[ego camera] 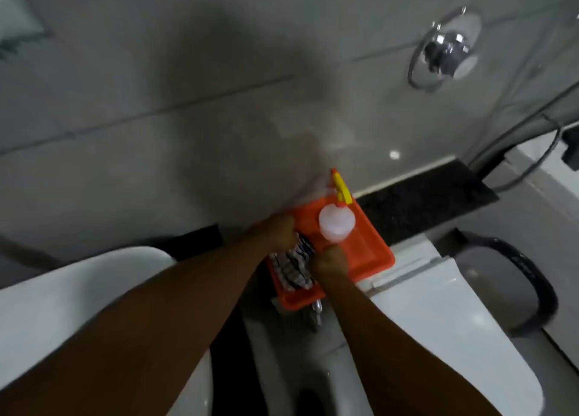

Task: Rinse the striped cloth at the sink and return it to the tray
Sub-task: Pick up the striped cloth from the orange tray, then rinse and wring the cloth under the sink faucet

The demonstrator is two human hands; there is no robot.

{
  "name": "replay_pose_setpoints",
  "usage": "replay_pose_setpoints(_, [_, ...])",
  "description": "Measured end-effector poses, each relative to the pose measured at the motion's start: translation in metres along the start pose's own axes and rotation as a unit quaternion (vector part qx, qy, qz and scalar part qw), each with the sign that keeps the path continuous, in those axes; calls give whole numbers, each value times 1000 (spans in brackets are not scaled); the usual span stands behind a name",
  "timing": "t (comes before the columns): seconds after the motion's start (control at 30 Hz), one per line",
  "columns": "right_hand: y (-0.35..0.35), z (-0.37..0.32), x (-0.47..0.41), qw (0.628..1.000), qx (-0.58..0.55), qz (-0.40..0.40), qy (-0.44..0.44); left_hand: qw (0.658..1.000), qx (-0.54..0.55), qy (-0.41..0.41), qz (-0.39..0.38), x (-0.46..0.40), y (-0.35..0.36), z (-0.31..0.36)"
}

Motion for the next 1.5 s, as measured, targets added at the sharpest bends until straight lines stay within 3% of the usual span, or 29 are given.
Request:
replay_pose_setpoints(0.13, [26,17,-47,999,6,-28,20,994,22,-88,-64,-43,26,-26])
replay_pose_setpoints(0.27, [44,34,-68,998,33,-56,24,986,-26,-95,-136,-57,44,-36])
replay_pose_setpoints(0.43, [38,37,-83,986,-39,-145,75,977,18,-116,-176,-59,41,-37])
replay_pose_setpoints(0.53, [21,25,-80,977,-162,-120,70,964,173,-158,-126,-45,11,-26])
replay_pose_setpoints(0.67, [-11,-14,-57,956,-276,-88,52,889,419,-170,-70,-6,-43,-19])
replay_pose_setpoints(0.77, [-33,-62,-23,932,-336,-136,-23,837,521,-150,-75,36,-94,-24])
replay_pose_setpoints(0.87, [-42,-121,22,900,-368,-217,-92,818,559,-127,-57,89,-149,-36])
replay_pose_setpoints(1.03, [-34,-229,117,877,-344,-281,-183,834,533,-142,8,196,-246,-74])
replay_pose_setpoints(1.23, [14,-337,223,836,-285,-400,-244,868,411,-202,191,335,-348,-143])
replay_pose_setpoints(1.33, [53,-372,255,863,-251,-371,-235,856,373,-239,266,387,-366,-187])
replay_pose_setpoints(1.5, [111,-387,266,915,-233,-259,-205,856,304,-267,321,410,-352,-231])
Point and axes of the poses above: each hand's wrist, its own x-axis away from the middle knuckle, its own y-axis out of the palm, z = x × y, the point moved 2 cm from there along -x, towards the middle knuckle, and after that the axes turned 3 degrees about z, right-handed, at the moved point
